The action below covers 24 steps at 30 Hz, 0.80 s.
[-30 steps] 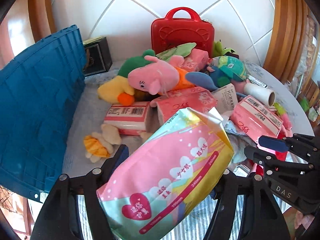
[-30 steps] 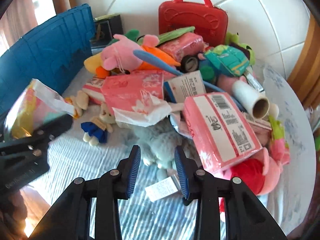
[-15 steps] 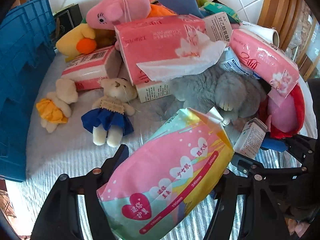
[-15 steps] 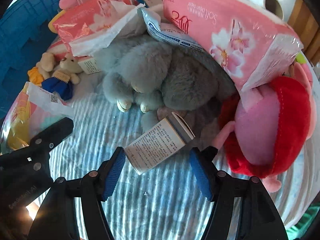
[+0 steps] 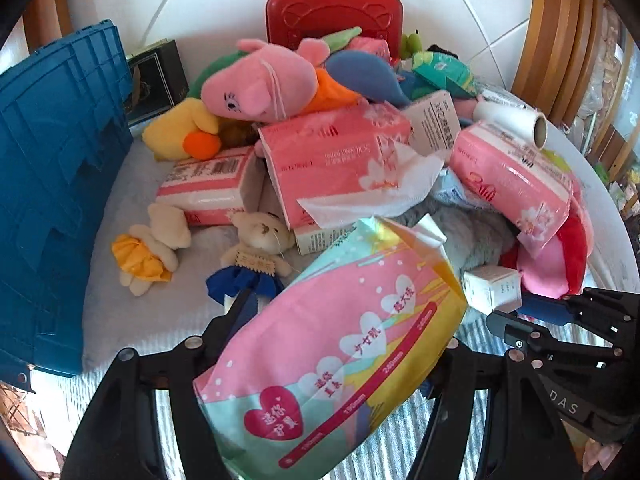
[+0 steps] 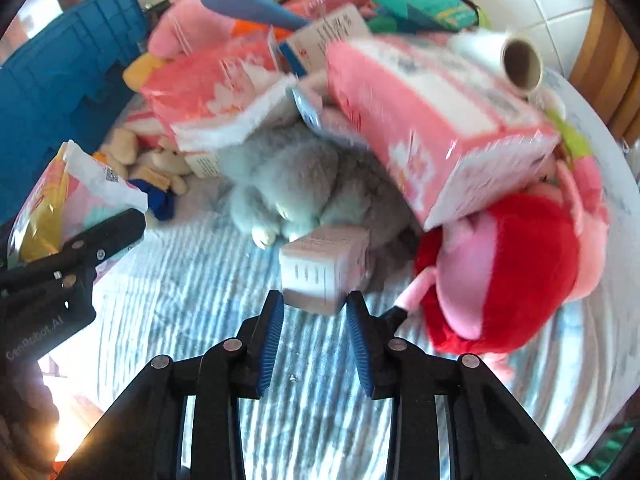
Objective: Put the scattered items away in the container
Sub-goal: 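Lift the medicine box with the right gripper while the left holds the pad pack, then carry the pad pack and medicine box in both grippers over the blue bin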
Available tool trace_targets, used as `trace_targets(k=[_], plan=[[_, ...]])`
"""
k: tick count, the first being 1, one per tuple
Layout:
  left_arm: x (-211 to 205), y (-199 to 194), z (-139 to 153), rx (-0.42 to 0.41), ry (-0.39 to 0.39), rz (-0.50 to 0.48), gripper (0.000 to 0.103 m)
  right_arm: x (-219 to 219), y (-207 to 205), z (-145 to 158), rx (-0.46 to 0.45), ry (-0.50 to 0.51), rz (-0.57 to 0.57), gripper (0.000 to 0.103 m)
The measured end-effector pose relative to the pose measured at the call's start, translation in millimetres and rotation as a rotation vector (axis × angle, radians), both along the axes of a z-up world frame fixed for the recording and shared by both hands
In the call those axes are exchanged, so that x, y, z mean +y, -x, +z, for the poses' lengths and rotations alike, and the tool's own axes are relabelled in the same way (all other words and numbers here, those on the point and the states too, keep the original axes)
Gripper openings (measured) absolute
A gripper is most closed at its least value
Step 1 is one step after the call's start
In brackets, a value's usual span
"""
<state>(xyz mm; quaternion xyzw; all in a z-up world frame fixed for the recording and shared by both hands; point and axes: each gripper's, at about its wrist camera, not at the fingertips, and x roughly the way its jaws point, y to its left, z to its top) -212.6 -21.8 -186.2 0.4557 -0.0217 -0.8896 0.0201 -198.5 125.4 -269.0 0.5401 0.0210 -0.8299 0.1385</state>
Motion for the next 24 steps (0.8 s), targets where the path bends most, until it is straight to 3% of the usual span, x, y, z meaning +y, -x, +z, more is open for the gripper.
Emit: trace_targets(k=[2,3,8,10,11,12,14,18,20,21,23,24], plan=[[2.2,-6.1,12.8,0.022,0.004,0.012,0.066,-1.2,-0.4,14.9,0.037,0.006,0.017,0.026],[2.4,-8.2,19.0,0.032,0.004,0.015,0.066,-2.1,-0.4,22.3,0.055,0.007,0.025,0.017],[-2.5,-15.1,29.4,0.048,0.028,0.029,0.066,-4.3,0.5,31.3,0.067,0.006,0.030,0.016],[-5.7,-17.9,24.2,0.031,0.023,0.032,0.066,-1.8,-0.6,21.9,0.041,0.015,0.016,0.019],[-7.6,-17.6,18.4,0.018,0.019,0.034,0.066,-2.6,-1.5,15.6,0.027,0.015,0.018,0.028],[-9.5,-17.6,11.2,0.001,0.012,0.037,0.066,-5.1,-3.7,8.3,0.013,0.004,0.025,0.043],[-12.3,-17.9,-7.5,-0.042,-0.005,0.043,0.066,-13.4,-7.8,-7.2,-0.013,-0.025,0.051,0.059],[-12.6,-18.2,-44.6,-0.125,-0.010,0.043,0.066,-25.7,-6.3,-45.4,-0.082,-0.067,0.049,0.059],[-12.3,-19.0,-56.3,-0.150,-0.003,0.043,0.066,-27.6,-3.7,-62.7,-0.115,-0.083,0.040,0.057],[-12.4,-19.5,-60.2,-0.159,-0.001,0.046,0.066,-30.0,-4.9,-62.7,-0.080,-0.105,0.047,0.052],[-12.6,-20.3,-63.3,-0.165,-0.001,0.052,0.066,-35.2,-4.7,-63.3,-0.068,-0.140,0.067,0.029],[-12.8,-21.3,-61.0,-0.160,0.000,0.055,0.066,-35.5,-4.7,-60.2,-0.066,-0.133,0.071,0.029]])
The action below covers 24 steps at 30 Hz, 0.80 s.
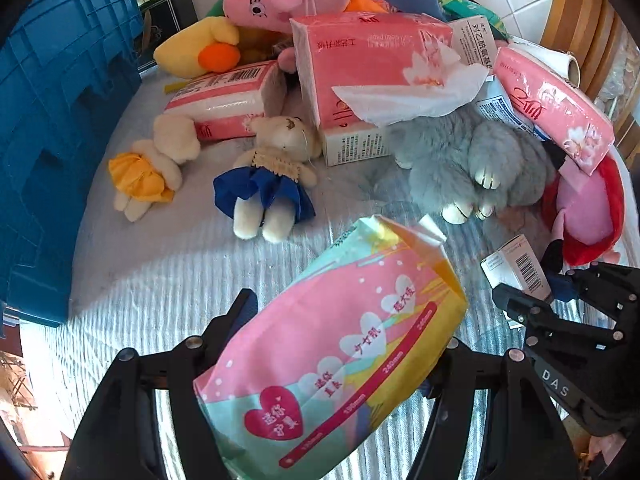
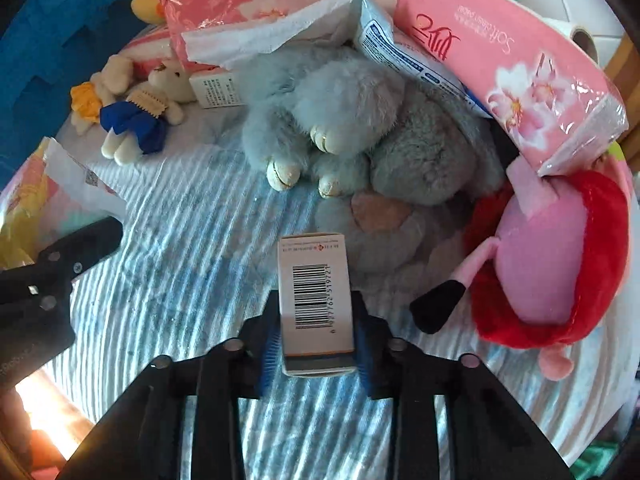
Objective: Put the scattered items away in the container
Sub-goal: 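Carry the pad pack and medicine box in both grippers over the blue bin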
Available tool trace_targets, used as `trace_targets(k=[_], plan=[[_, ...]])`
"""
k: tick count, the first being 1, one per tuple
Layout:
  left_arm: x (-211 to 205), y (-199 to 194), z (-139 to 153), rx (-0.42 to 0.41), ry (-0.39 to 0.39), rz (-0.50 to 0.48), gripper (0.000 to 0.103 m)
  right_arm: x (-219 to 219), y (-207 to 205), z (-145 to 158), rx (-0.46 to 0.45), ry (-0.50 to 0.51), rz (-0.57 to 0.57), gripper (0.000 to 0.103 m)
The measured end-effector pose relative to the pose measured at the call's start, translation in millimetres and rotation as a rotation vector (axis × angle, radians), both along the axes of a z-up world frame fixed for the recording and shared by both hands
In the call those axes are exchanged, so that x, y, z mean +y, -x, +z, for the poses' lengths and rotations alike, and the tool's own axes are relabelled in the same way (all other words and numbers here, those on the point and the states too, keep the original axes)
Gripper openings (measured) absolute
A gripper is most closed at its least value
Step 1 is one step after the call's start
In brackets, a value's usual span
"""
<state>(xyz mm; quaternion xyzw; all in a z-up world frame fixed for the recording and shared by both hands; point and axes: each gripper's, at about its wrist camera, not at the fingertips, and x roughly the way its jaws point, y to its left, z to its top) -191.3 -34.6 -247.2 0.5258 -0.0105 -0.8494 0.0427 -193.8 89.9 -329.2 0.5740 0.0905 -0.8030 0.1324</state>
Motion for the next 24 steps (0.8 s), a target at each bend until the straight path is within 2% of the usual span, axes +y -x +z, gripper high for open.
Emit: trace_targets(k=[5,10,14,19,24], plan=[[0.2,-3.9,40.2,0.099,0.018,0.015,0.066,-4.5,-9.0,52.3,0.144,0.015,0.039,0.029],[-5.0,-11.3,108.2,0.249,0.030,0.027,0.066,-17.2,-12.7,122.3,0.295,0.053,0.077,0.029],[-24.9,-18.5,168.2,0.370,0.037,0.049,0.066,-40.1,-14.5,175.6,0.399,0.082,0.108,0.029],[-66.3,-34.3,238.9,0.522,0.075,0.065,0.066,-83.2,-15.9,235.5,0.494,0.133,0.149,0.029],[-146.1,-53.6,300.7,0.619,0.087,0.095,0.066,-144.1,-15.6,300.1,0.589,0.188,0.181,0.029]])
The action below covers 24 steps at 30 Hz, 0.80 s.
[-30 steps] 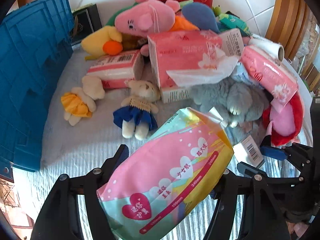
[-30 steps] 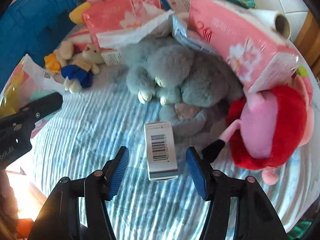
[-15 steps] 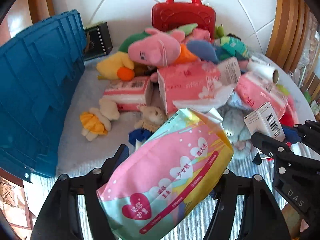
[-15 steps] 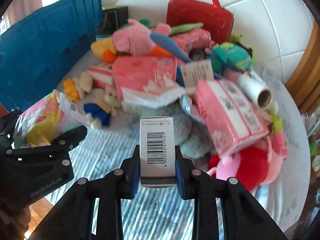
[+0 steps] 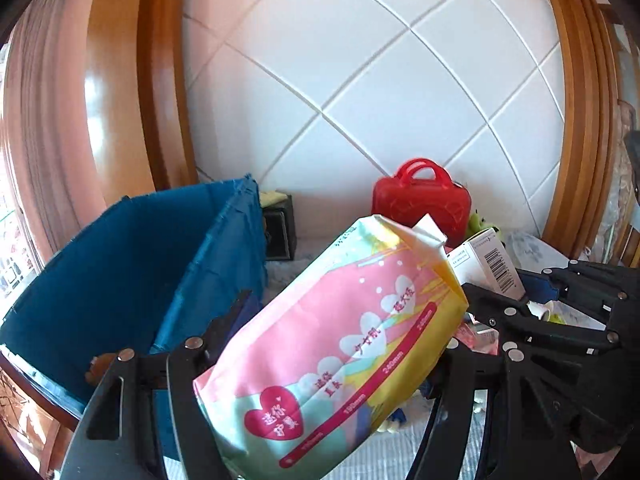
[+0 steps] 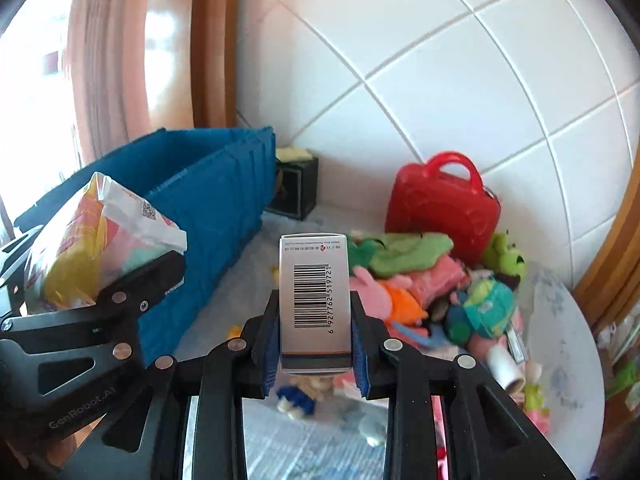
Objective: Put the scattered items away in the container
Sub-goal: 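Carry the pad pack and medicine box in both grippers over the blue bin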
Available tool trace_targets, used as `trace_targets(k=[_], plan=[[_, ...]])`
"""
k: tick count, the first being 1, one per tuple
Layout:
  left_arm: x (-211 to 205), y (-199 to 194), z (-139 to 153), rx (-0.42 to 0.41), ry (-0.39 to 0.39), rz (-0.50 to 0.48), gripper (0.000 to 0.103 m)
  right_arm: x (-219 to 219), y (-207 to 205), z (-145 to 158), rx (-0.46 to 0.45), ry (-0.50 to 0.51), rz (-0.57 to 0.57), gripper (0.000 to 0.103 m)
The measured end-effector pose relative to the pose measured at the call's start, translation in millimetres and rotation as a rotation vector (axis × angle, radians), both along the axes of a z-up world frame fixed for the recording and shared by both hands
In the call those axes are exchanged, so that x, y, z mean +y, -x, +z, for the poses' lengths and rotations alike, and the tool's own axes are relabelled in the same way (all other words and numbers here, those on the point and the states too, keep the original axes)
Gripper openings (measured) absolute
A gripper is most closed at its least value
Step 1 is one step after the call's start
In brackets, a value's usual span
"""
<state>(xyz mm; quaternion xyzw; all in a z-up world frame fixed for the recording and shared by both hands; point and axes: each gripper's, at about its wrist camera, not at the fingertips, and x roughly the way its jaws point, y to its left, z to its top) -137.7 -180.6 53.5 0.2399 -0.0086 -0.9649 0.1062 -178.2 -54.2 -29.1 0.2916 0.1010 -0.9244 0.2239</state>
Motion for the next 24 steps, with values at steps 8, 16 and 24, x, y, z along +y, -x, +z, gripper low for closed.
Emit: trace_targets(k=[8,16,24], plan=[[-174.9,-13.5,48.7,-0.068,0.042,0.107,0.066,-182.4,4.2,54.9,0.001,0.019,0.109,0.029],[-311.4,19.0,-4.3,-0.353,-0.038,0.174,0.066,-327.3,40.9,7.8,-0.246,-0.127,0.163,0.029],[-330.0,40.7,-52.8,-0.554,-0.145,0.103,0.066,-364.0,69.3,-52.9,-0.416,-0.286,0.147,0.029]])
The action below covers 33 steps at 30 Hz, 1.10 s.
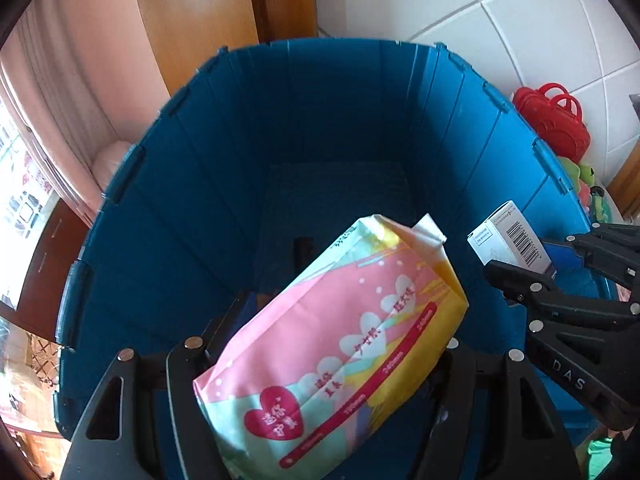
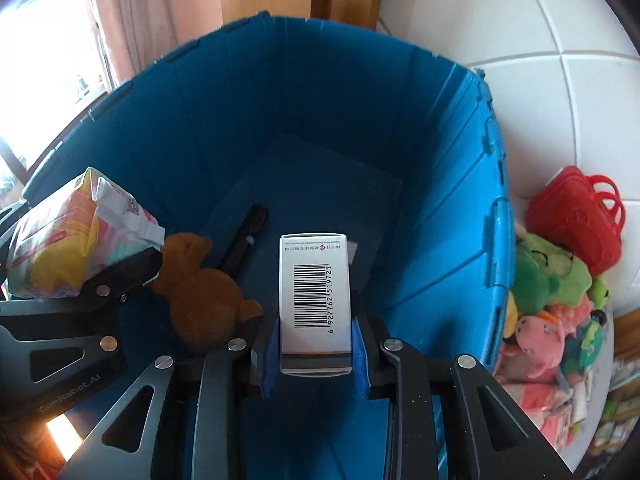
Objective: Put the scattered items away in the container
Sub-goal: 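Carry the pad pack and medicine box in both grippers over the blue bin, then open the right gripper to drop the box while the left releases the pad pack into the bin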
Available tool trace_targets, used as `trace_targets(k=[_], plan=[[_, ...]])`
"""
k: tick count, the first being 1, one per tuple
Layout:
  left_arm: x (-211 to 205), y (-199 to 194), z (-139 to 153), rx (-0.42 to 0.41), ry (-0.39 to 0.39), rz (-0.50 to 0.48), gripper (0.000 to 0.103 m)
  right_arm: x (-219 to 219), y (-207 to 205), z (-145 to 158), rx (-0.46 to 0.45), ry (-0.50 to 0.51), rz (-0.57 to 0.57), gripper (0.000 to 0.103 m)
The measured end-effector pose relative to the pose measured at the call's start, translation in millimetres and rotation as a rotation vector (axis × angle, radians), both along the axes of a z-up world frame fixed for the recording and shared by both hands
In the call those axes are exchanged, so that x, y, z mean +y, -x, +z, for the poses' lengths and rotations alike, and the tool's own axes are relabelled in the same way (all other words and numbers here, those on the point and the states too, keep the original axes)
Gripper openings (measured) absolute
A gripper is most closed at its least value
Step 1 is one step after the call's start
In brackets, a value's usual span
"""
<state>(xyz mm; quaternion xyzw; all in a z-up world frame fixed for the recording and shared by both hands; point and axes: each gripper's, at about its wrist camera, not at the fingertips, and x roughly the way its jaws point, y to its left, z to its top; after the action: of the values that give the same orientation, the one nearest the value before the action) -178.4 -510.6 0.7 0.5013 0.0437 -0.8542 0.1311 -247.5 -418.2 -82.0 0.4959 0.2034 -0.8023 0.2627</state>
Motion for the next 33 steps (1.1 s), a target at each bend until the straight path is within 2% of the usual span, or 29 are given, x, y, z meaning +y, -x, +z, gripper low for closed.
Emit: trace_targets(k=[3,8,11,13,17,22,33], plan=[[2.8,7.6,-11.6,-0.056,-0.005,-0.029,0.066,-0.7,8.2,-16.9,-0.039,-0.066,-0.011,0.029],[1.4,17.3,-27.8,-0.177,-0.094,-0.070,0.066,-2.9,15.9,-39.2,-0.135,-0.139,0.001,0.029],[4.4,21.4,-33.8,-0.229,-0.067,-0.092,0.066,-8.1,17.0,-51.4,-0.162,-0.205,0.015,0.029],[7.0,22.8,-34.3,-0.239,-0.039,-0.099,0.066,-11.5,16.4,-57.3,-0.162,-0.240,0.026,0.029],[8.9,23.5,-35.7,-0.245,-0.040,-0.097,0.066,-13.4,16.1,-65.3,-0.169,-0.272,0.041,0.029],[15.2,20.8,-32.3,-0.224,-0.003,-0.088,0.067,-14.0,12.9,-61.6,-0.158,-0.260,0.035,0.031],[15.8,4.8,-23.0,-0.177,0.004,-0.061,0.069,-11.7,0.8,-48.2,-0.131,-0.213,0.028,0.037]])
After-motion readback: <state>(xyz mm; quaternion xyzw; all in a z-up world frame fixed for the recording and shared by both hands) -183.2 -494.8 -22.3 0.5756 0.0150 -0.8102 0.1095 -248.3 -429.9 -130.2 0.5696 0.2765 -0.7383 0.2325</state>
